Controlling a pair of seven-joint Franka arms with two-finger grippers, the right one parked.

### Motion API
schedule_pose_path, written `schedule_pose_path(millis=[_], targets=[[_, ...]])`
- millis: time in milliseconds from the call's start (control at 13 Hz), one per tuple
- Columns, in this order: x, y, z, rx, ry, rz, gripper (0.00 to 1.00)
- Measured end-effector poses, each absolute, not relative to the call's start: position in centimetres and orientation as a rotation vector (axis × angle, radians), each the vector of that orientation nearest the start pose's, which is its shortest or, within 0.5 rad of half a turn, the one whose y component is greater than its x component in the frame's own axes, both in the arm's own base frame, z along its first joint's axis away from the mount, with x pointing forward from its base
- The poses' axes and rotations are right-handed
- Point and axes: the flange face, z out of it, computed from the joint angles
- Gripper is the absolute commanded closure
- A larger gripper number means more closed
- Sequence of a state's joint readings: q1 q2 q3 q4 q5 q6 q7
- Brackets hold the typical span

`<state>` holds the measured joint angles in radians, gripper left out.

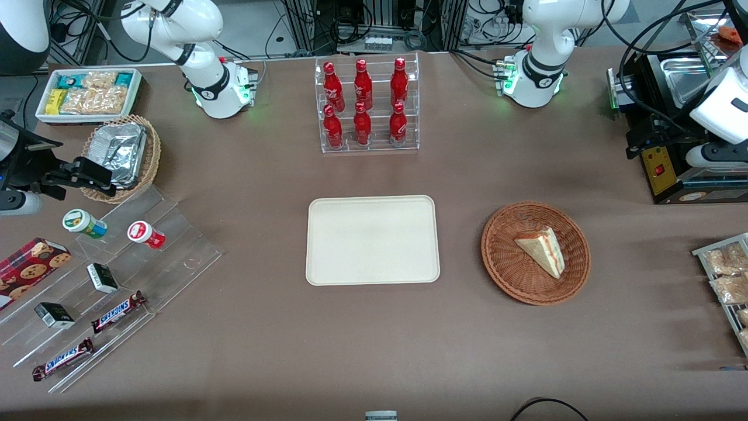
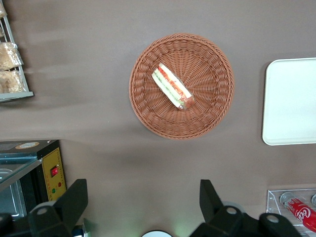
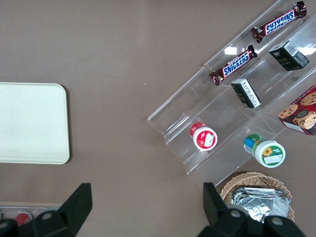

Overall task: Place sandwich from basket to tray
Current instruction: 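Move the left gripper down over the sandwich in the wicker basket, then lower the left gripper and close it on the wrapped sandwich's edge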

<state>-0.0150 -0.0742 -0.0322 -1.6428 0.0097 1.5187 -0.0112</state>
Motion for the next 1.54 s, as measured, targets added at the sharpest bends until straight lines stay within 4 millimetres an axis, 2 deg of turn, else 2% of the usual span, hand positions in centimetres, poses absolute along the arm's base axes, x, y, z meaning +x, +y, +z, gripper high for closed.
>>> schedule_pose_path(millis=[308,462,923,1154,1385,1538], targets=[[52.8,-2.5,62.0,-3.126,0.057,0.096,0.0],[53.7,-2.5,60.4,-3.123,-0.002,0.138,0.0],[59.2,-3.5,51.4,-3.009,-0.714,0.196,0.0],[61.3,-4.9,47.7,-2.923,-1.007,0.161,0.0],[62.6,-7.3,43.7,-2.885,-1.086,0.174,0.0],[62.7,-8.4,41.0,-2.868,-1.087,0.177,0.0]])
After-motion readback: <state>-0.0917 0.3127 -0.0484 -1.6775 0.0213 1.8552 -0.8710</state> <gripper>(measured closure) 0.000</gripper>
